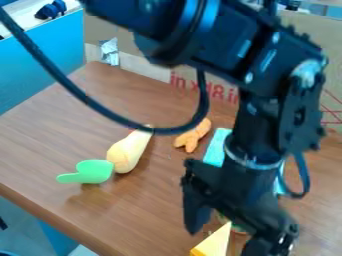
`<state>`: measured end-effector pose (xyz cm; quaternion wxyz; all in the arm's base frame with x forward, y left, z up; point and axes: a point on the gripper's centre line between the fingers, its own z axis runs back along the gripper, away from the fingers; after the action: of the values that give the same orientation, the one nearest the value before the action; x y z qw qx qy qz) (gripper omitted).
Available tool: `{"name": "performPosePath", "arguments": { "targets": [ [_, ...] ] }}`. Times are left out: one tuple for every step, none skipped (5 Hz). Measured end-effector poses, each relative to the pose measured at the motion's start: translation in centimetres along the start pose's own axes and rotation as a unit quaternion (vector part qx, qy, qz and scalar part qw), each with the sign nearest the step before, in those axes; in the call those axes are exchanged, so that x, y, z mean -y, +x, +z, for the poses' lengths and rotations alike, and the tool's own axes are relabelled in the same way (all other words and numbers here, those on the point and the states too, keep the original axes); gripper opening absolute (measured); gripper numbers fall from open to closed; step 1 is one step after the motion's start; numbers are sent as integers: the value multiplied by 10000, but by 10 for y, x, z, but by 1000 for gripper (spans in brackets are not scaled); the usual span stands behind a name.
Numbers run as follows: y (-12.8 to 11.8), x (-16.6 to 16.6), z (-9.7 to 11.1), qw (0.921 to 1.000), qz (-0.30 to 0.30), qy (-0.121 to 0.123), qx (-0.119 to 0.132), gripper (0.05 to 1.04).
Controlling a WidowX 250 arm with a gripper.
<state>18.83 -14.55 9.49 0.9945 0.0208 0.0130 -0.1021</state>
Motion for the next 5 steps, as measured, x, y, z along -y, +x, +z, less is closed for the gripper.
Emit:
{"name": "performPosePath", "arguments": {
  "targets": [
    [5,2,-15,9998,182,-102,6,1005],
    [5,-1,-28,9993,255,89,-250,1005],
    [11,-3,-31,9991,244,183,-279,1005],
    [13,-4,-39,9991,83,201,-358,1005],
    [12,-4,-45,9985,11,216,-504,1005]
  ]
}}
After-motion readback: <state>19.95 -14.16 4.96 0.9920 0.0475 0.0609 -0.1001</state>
